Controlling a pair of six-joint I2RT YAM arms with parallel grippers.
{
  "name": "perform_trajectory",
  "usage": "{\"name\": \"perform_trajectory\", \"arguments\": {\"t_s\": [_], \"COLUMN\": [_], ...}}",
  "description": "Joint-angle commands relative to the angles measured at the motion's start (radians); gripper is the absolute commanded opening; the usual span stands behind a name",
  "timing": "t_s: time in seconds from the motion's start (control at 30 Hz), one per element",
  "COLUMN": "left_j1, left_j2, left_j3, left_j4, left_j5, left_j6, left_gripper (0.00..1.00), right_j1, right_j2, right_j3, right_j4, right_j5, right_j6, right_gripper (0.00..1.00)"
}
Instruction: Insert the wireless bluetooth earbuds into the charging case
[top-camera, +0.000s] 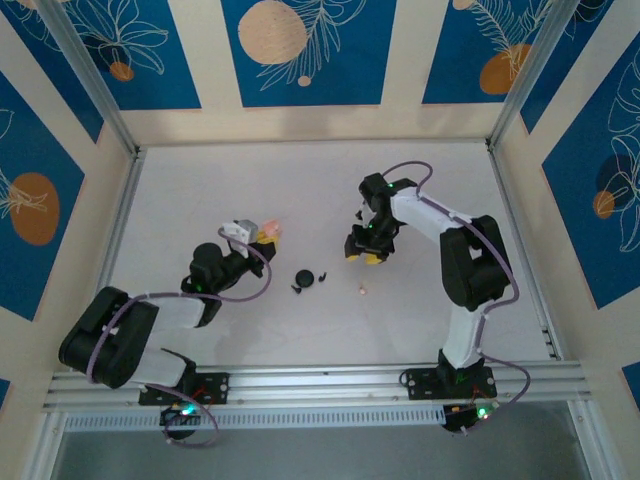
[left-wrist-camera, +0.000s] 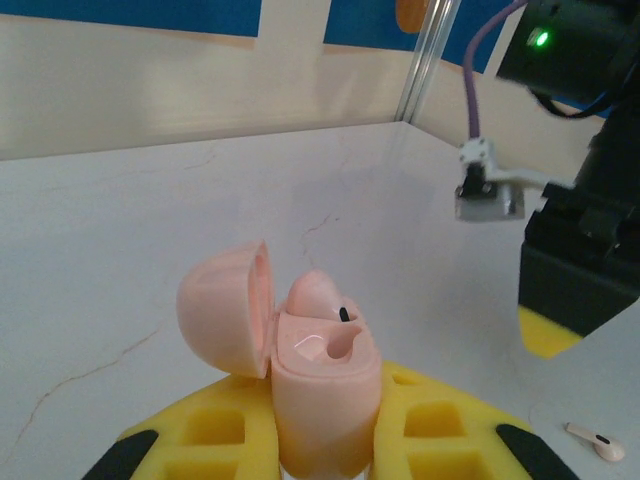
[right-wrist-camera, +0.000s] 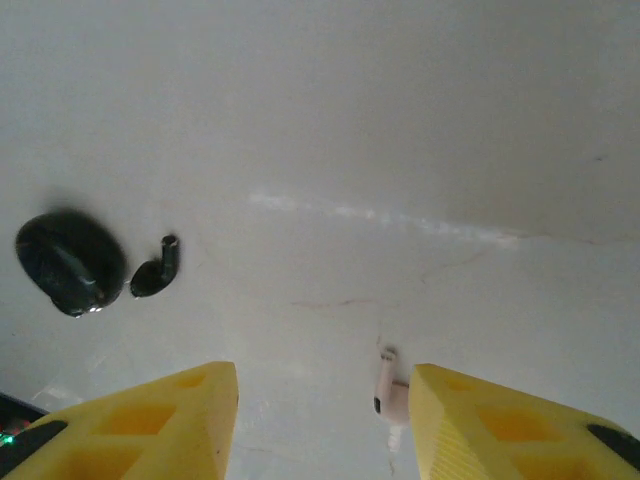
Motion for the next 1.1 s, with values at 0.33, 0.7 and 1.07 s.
{"name": "perform_trajectory", "arguments": {"t_s": [0.33, 0.7, 1.07], "left_j1": [0.006, 0.006, 0.007], "left_j2": [-0.013, -0.008, -0.015], "left_j3": [0.008, -0.003, -0.013], "left_j4": [-0.002, 0.006, 0.005], "left_j5": [0.013, 0.012, 0.01], "left_j6": [0.027, 0.025, 0.027], "left_gripper": [0.11, 0.11, 0.11], "right_j1": [0.042, 0.053, 0.075], "right_j2": [0.083, 0.076, 0.079], "right_j3": [-0.019, -0.062, -0.073], "right_j4": [-0.055, -0.049, -0.025], "right_j5": [-0.036, -0.023, -0.077], "right_j6": [-0.021, -0.012, -0.006], "right_gripper": [0.46, 0.46, 0.42]}}
